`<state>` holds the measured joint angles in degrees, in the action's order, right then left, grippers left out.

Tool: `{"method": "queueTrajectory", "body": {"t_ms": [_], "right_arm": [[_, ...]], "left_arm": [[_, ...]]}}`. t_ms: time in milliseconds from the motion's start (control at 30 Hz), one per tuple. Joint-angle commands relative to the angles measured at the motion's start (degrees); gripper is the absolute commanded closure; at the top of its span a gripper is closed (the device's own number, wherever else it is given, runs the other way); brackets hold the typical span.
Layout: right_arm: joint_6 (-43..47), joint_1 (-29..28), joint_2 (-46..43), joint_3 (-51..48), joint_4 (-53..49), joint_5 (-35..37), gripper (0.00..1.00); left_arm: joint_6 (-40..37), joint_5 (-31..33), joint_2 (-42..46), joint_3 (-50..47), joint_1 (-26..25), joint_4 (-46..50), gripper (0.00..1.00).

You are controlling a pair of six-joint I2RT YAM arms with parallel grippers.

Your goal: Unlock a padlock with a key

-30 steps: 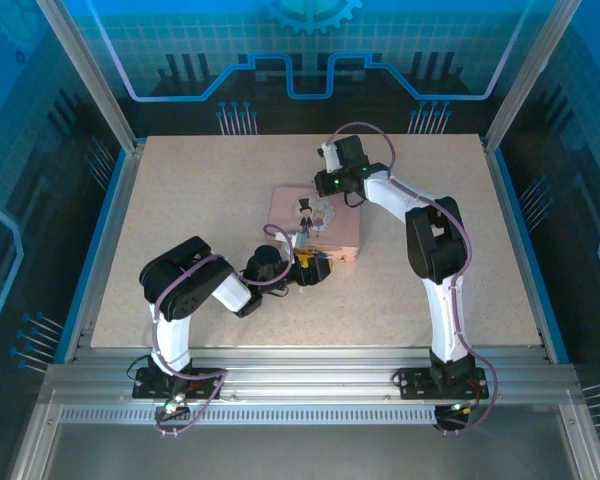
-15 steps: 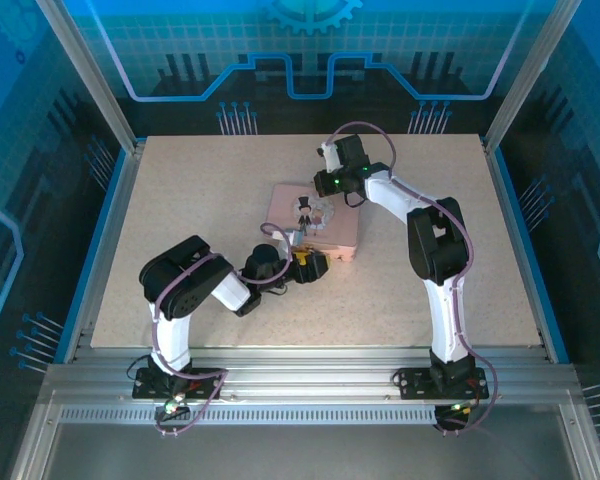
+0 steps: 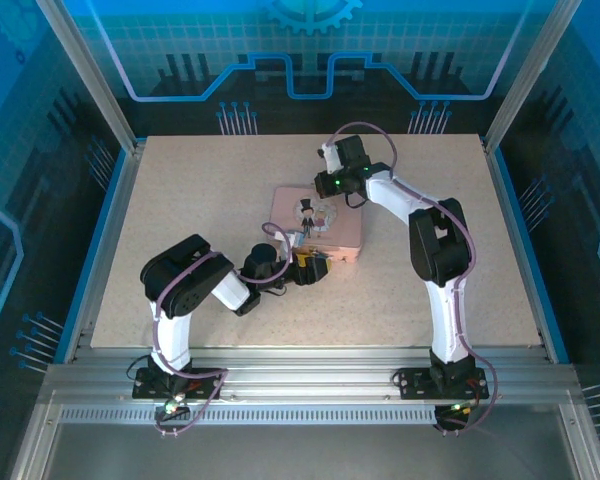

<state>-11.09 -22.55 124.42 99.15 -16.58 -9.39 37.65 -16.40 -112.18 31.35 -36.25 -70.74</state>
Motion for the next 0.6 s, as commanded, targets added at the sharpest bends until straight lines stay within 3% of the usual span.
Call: {"method": "queueTrajectory", "body": {"t_ms": [0, 233, 567], "right_arm": [[-0.5, -0.7, -4.1, -1.3, -6.5, -2.0, 1.0], [-2.0, 2.2, -9.4, -3.9, -6.0, 2.5, 1.0], [-5.7, 6.4, -18.1, -15.3, -2.7, 8.9, 1.0]], "left_arm": [[-0.9, 1.1, 0.1, 1.1, 1.2, -9.4, 0.24], [-0.8, 0.9, 0.3, 1.2, 1.2, -9.4, 0.24], [-0.1, 0.1, -1.7, 1.9, 1.1, -9.4, 0.24]]}}
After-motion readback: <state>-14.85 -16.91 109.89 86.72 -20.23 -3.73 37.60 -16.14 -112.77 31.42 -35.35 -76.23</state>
